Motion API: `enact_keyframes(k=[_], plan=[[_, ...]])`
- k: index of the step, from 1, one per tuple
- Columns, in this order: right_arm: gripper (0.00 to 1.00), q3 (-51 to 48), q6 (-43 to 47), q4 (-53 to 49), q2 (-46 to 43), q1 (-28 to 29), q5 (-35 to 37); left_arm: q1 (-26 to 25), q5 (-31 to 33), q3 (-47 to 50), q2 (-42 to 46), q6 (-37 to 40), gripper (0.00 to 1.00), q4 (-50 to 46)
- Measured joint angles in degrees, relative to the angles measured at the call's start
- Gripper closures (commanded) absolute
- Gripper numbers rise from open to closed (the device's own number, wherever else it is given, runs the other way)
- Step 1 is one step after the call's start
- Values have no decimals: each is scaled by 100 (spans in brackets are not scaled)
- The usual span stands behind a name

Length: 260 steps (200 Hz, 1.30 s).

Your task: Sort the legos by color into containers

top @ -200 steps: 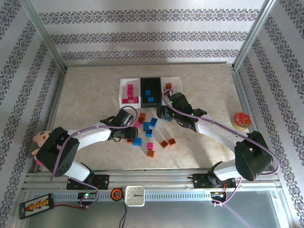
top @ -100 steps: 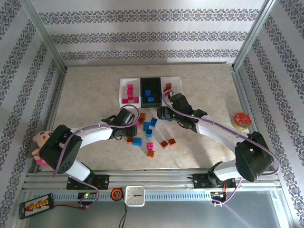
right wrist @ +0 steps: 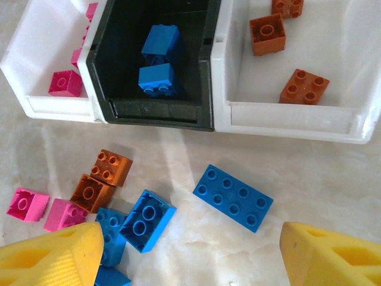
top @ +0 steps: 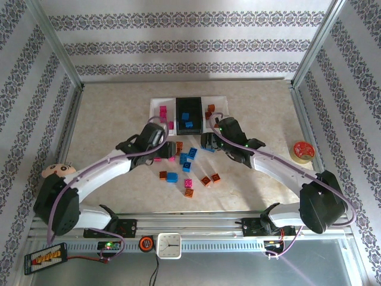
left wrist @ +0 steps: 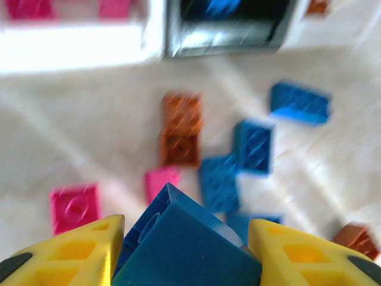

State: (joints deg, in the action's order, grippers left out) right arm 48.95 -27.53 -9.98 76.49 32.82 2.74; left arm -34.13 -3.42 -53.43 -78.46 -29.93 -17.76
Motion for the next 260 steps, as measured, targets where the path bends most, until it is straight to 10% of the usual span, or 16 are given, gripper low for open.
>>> enact_keyframes(k=[76, 127, 176, 260], plan=[[22, -485, -85, -90, -442, -48, 46, 337, -11, -3880, -3475, 428, 58, -46], [20, -813, -90, -105, -614, -48, -9, 680, 35, -5045, -4564, 444, 36, -487], [19, -769, -190, -68, 37, -48, -85, 654, -365, -4758, -3967, 363, 18, -365], [16, 210, -1207, 483, 1818, -157, 223, 597, -772, -459, -341, -238, 0, 1303]])
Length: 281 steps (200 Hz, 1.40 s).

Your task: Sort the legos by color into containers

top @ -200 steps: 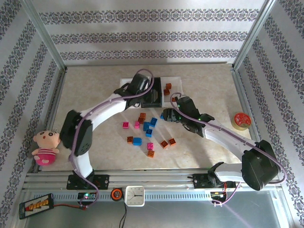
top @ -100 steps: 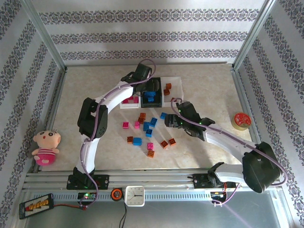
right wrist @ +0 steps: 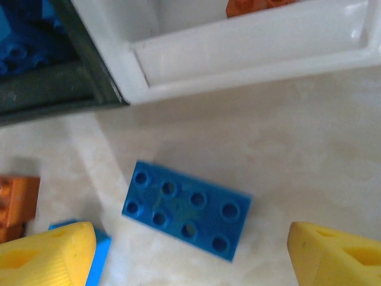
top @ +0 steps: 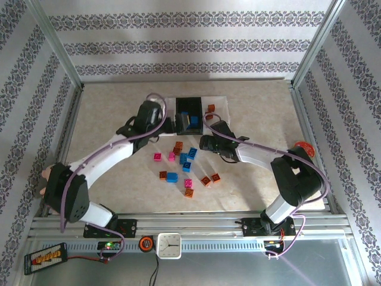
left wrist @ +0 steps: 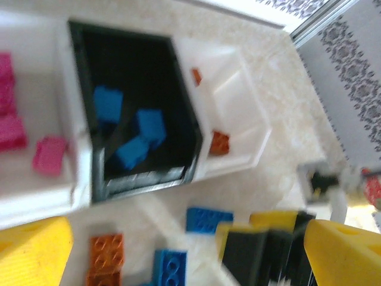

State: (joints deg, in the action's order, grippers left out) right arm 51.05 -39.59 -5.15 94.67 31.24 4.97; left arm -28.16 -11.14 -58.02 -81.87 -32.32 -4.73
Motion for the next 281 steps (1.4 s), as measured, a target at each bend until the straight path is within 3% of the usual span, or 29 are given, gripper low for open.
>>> enact_keyframes(k=[32, 69, 125, 154, 208, 243, 281], plan=[[15, 365, -190, 44, 557, 0, 116, 0, 260, 1272, 876, -131, 0, 72], [16, 728, -208, -170, 1005, 0, 197, 0, 601, 1919, 1725, -164, 0, 138], [39, 824, -2, -455, 1056, 0, 323, 0, 997, 2347, 2105, -208, 1, 133], [49, 533, 109, -442, 765, 0, 315, 0, 1093, 2514, 2162, -227, 1, 116], [53, 197, 664, -883, -494, 68, -48, 0, 1270, 2559, 2299, -227, 0, -4], [52, 1287, 949, -970, -466, 245, -225, 0, 1314, 2769, 2490, -247, 0, -37], [49, 2992, 1143, -844, 833, 273, -72, 0, 1314, 2933, 2599, -280, 0, -90]])
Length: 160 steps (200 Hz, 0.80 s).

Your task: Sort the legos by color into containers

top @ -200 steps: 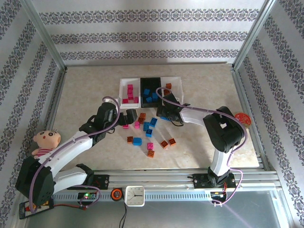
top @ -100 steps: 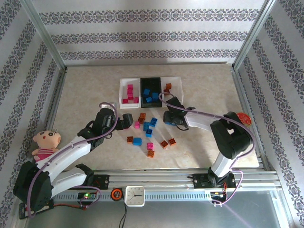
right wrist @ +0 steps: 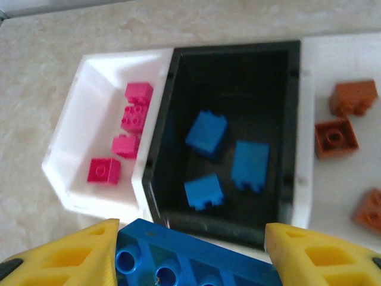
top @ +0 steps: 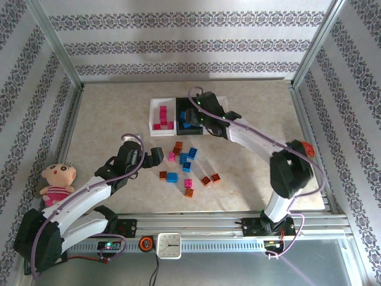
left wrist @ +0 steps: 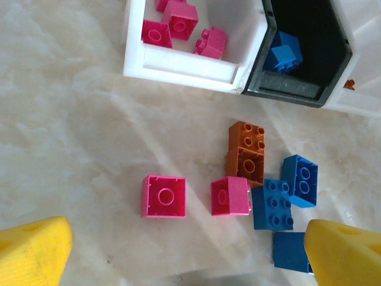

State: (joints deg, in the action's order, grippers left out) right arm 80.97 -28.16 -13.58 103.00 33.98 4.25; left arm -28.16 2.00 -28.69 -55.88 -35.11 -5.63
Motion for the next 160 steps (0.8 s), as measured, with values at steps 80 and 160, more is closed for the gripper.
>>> enact_keyframes(k=[80, 160], plan=[[21, 2376, 162, -616, 2273, -50, 693, 0, -24, 210, 120, -133, 0, -7], [17, 1799, 264, -579, 1681, -44, 614, 4, -199, 125, -538, -72, 12, -17]])
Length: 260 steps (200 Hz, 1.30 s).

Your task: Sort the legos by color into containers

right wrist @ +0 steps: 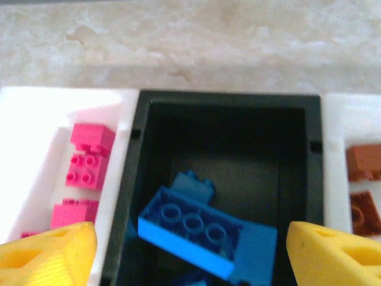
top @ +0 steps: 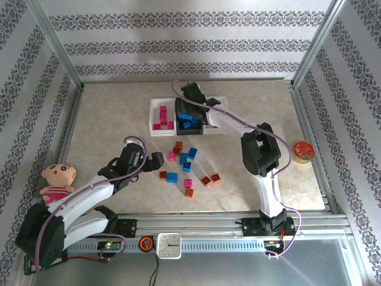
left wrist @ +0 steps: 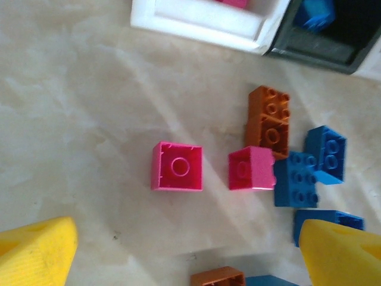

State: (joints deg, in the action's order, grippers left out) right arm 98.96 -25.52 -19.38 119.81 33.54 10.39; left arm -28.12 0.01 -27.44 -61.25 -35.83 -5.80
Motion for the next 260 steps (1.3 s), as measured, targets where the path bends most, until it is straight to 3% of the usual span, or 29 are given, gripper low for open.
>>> enact_keyframes(k=[17, 74, 150, 196, 232, 260], plan=[[17, -560, -11, 142, -450, 11, -83, 2, 2, -282, -638, 114, 23, -31], [17, -2031, -131, 592, -1735, 11, -350, 50, 26, -1185, -2487, 363, 40, 122], [17, -3300, -313, 984, -2743, 11, -428, 76, 173, -1257, -2804, 413, 66, 197], [17, -3899, -393, 1075, -3064, 11, -446, 96, 22, -1451, -2393, 415, 69, 85], [17, -4374, -459, 1139, -3364, 11, -448, 433, -122, -2507, -2457, 439, 69, -35], [17, -4656, -476, 1154, -3556, 11, -448, 726, -168, -3512, -3047, 459, 70, 0]])
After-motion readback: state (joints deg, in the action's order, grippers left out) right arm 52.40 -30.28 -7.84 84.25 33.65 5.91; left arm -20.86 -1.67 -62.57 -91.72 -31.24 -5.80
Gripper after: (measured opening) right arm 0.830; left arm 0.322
